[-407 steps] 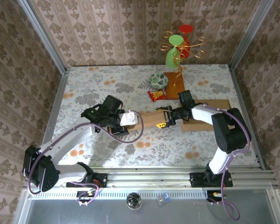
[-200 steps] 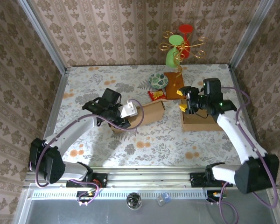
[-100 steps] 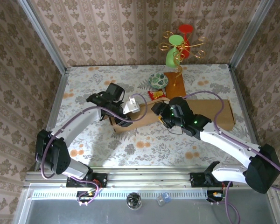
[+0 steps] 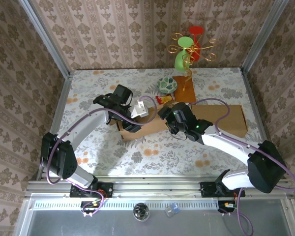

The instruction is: Fold the paper box

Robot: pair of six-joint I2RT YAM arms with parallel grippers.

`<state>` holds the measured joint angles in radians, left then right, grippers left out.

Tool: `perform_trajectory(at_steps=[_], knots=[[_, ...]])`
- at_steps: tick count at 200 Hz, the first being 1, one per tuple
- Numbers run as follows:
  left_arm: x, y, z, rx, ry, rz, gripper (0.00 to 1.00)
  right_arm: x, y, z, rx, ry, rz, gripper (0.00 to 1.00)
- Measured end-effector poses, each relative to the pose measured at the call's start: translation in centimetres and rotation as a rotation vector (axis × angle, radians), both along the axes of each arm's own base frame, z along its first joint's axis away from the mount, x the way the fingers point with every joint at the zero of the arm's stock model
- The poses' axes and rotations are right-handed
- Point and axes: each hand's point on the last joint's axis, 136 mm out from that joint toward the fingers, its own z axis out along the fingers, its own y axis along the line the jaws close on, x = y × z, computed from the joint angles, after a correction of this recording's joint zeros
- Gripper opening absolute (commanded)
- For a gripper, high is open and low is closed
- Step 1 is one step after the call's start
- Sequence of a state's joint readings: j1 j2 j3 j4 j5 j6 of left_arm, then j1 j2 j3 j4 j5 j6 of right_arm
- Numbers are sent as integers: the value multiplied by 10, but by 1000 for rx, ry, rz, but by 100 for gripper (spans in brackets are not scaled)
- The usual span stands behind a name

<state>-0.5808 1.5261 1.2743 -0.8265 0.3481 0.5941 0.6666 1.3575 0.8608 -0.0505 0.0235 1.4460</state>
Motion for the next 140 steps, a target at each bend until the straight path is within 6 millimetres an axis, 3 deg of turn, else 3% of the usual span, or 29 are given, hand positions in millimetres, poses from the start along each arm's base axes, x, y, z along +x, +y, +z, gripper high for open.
perform_trajectory(at_steps=[48,102,140], knots=[[2,0,1,3,-3,3,60,8,5,-9,10,40,-36,60],[5,1,1,3,-7,9,54,13,7,-6,36,58,-67,48],[5,1,1,6,-9,9,57,12,6,-6,37,73,-75,43]])
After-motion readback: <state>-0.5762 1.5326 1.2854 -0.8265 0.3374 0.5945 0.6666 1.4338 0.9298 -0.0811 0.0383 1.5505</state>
